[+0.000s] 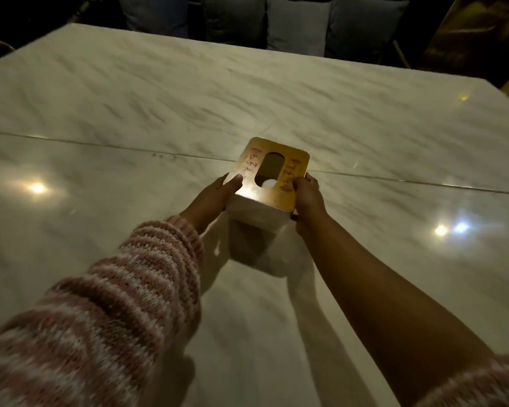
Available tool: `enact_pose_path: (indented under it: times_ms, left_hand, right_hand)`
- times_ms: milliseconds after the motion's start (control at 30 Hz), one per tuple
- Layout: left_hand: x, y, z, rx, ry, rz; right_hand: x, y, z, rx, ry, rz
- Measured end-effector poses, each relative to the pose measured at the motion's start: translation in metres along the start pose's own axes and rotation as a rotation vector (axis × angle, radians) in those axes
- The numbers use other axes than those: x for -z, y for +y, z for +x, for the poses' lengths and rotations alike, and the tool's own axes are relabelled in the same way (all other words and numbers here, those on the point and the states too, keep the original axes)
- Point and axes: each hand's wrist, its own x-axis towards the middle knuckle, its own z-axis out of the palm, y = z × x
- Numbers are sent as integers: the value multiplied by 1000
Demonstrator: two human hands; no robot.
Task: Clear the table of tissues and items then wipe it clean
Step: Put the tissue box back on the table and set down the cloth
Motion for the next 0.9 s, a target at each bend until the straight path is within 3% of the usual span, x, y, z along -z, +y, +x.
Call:
enact_pose_path:
  times_ms: [100, 167, 267, 367, 500, 600, 800, 900]
  left_hand:
    - [18, 9, 13, 15, -73, 71]
    - [28, 20, 20, -8, -51, 160]
    - [40, 30, 37, -66, 112, 363]
    - [32, 35, 34, -132, 333, 712]
    - [-1, 34, 2, -350, 196, 983]
    - [-11, 23, -14, -326, 110, 1239]
    - [10, 27, 0, -182, 144, 1300]
    - [23, 32, 16, -127, 113, 1232]
  right_hand:
    - [4, -14, 16, 59, 114, -135]
    - [9, -21, 27, 245, 122, -219]
    - [18, -26, 35, 496, -127, -582]
    - [23, -28, 36, 537, -232, -817]
    - [20, -19, 28, 622, -95, -821]
    - [17, -8, 25, 654, 56, -839]
    - [22, 7, 8, 786, 108, -972]
    - [18, 7, 13, 857, 30, -1018]
